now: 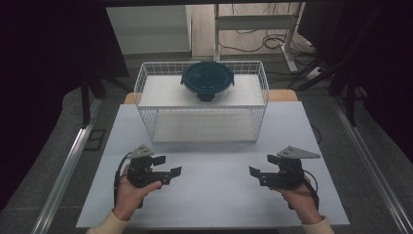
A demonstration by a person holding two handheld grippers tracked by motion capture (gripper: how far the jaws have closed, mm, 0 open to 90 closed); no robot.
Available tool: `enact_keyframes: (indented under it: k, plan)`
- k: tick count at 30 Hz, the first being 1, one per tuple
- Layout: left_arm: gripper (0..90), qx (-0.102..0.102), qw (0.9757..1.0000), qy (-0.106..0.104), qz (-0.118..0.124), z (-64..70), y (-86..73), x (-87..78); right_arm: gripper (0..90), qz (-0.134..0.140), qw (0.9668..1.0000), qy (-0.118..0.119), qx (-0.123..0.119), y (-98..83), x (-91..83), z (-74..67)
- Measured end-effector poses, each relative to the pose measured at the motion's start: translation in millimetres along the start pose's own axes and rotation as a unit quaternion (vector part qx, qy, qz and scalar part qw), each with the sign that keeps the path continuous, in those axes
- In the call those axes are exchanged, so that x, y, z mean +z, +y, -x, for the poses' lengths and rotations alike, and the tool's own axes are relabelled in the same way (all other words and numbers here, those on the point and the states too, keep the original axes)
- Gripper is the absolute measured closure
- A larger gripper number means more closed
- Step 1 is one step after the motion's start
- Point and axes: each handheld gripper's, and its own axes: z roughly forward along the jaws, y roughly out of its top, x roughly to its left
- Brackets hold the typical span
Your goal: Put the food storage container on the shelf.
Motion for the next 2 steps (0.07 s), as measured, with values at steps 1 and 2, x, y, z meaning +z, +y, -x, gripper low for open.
enact_keyframes:
  k: [1, 2]
  plan:
    - [20.3, -0.001, 1.0000, 0.001, 0.000, -0.3, -0.6, -0.5, 15.9, 0.001, 1.0000, 0.000, -0.003, -0.2, -0.4, 0.5]
    - [20.2, -0.005, 1.0000, 0.002, 0.000, -0.8, -1.3, -0.8, 15.8, 0.003, 1.0000, 0.000, -0.006, -0.3, -0.6, 1.6]
